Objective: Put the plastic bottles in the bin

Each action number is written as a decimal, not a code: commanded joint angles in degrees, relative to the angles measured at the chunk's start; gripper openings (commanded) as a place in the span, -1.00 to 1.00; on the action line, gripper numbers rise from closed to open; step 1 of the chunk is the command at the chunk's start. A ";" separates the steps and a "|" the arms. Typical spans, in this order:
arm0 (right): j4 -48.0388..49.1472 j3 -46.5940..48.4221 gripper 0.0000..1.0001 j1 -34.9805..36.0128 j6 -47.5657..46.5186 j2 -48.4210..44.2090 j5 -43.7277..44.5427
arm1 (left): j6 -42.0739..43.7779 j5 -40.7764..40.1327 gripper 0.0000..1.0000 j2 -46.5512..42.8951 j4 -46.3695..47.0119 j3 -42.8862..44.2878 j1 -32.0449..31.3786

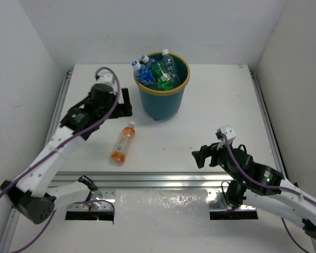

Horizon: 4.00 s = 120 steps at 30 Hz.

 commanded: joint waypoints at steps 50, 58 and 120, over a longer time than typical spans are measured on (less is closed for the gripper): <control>-1.18 5.11 0.98 -0.11 1.60 -3.81 1.53 | 8.03 1.44 -0.47 44.06 36.20 48.73 -6.14; -3.12 5.56 0.98 -0.11 2.74 -4.77 1.36 | 10.67 4.78 -0.19 47.59 34.88 51.73 -5.16; -31.34 28.76 0.98 -0.11 -2.18 7.27 25.44 | -0.84 -17.46 0.99 -30.37 8.51 -26.14 11.54</control>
